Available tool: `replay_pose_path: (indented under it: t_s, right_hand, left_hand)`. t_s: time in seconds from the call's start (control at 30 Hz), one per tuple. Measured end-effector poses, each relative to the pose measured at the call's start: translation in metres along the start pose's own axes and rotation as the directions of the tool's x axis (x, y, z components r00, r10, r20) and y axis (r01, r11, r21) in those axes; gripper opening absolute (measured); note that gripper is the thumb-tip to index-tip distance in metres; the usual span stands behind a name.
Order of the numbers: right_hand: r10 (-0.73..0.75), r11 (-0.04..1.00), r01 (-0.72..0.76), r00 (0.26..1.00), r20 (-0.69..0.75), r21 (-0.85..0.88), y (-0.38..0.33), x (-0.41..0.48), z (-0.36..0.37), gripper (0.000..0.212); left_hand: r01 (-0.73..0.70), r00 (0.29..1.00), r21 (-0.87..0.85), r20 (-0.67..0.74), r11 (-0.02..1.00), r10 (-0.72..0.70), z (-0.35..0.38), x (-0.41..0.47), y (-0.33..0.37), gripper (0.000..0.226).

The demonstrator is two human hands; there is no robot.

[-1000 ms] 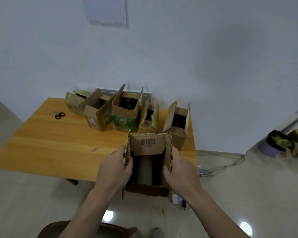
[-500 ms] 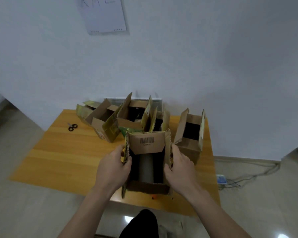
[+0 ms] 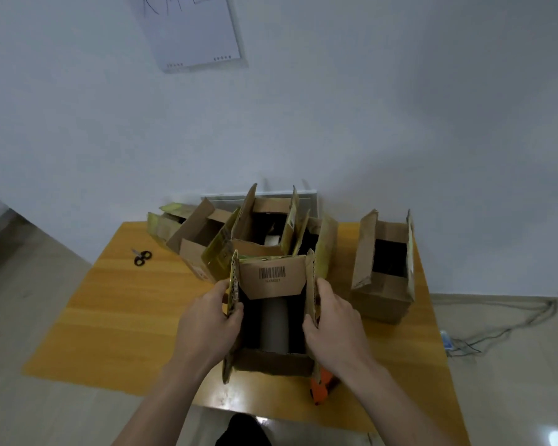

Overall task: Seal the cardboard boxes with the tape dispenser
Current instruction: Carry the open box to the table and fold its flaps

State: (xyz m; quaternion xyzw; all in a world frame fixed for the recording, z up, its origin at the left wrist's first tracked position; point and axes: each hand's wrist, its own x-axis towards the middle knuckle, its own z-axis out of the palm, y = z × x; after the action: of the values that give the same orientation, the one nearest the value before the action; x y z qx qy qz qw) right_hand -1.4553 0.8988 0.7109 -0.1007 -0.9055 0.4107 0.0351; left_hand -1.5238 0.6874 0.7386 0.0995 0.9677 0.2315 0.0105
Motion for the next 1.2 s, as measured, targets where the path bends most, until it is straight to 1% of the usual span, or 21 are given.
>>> replay_pose_path:
  t_s: [0.1,0.17,0.23,0.3,0.37,0.47,0.53,0.67,0.77,0.87,0.97,1.03,1.1,1.2]
  right_hand:
    - [0.02,1.0,-0.02,1.0,0.003,0.015,-0.017,0.013,0.024,0.075]
    - [0.047,0.998,-0.047,0.999,0.002,0.037,-0.032,0.023,0.046,0.077]
    - [0.048,0.998,-0.047,0.999,-0.021,0.048,-0.045,0.028,0.058,0.075]
    - [0.045,0.999,-0.044,0.997,-0.064,0.027,-0.061,0.037,0.079,0.069]
    - [0.073,0.997,-0.073,0.993,-0.094,0.01,-0.078,0.042,0.095,0.066]
    - [0.092,0.995,-0.095,0.99,-0.106,-0.023,-0.093,0.045,0.118,0.066]
    - [0.088,0.995,-0.092,0.99,-0.108,-0.034,-0.099,0.048,0.134,0.067]
    - [0.131,0.991,-0.132,0.989,-0.069,-0.005,-0.089,0.055,0.161,0.065]
    - [0.178,0.984,-0.178,0.984,-0.003,0.025,-0.069,0.06,0.179,0.06]
    - [0.195,0.981,-0.195,0.981,0.026,-0.01,-0.047,0.07,0.2,0.056]
    - [0.186,0.982,-0.186,0.982,-0.015,0.013,-0.031,0.08,0.215,0.055]
    - [0.167,0.986,-0.167,0.984,-0.058,-0.004,-0.024,0.09,0.219,0.054]
    - [0.141,0.986,-0.147,0.987,-0.079,-0.073,-0.023,0.097,0.221,0.052]
    - [0.091,0.982,-0.106,0.99,-0.105,-0.153,-0.024,0.1,0.226,0.045]
  left_hand:
    - [-0.015,1.0,-0.017,0.012,1.0,0.015,-0.006,0.017,-0.032,0.016]
    - [-0.018,0.999,-0.033,0.044,0.999,0.019,-0.008,0.031,-0.062,0.015]
    - [-0.022,0.998,-0.071,0.061,0.997,0.026,-0.009,0.042,-0.082,0.015]
    - [-0.04,0.994,-0.119,0.101,0.992,0.052,-0.014,0.057,-0.11,0.017]
    - [-0.064,0.984,-0.18,0.153,0.982,0.093,-0.022,0.071,-0.133,0.023]
    - [-0.096,0.967,-0.256,0.205,0.962,0.151,-0.038,0.084,-0.16,0.03]
    - [-0.106,0.962,-0.263,0.218,0.959,0.166,-0.046,0.093,-0.175,0.029]
    - [-0.072,0.961,-0.205,0.248,0.976,0.123,-0.04,0.101,-0.196,0.029]
    - [-0.033,0.946,-0.187,0.312,0.982,0.091,-0.019,0.104,-0.204,0.031]
    - [-0.018,0.936,-0.136,0.346,0.991,0.065,0.008,0.109,-0.215,0.029]
    - [0.018,0.945,-0.197,0.324,0.98,0.048,0.029,0.115,-0.228,0.023]
    - [0.041,0.948,-0.252,0.315,0.967,0.042,0.034,0.12,-0.235,0.024]
    - [0.022,0.943,-0.245,0.328,0.969,0.061,0.036,0.124,-0.238,0.027]
    - [-0.004,0.944,-0.198,0.323,0.98,0.069,0.039,0.125,-0.24,0.021]
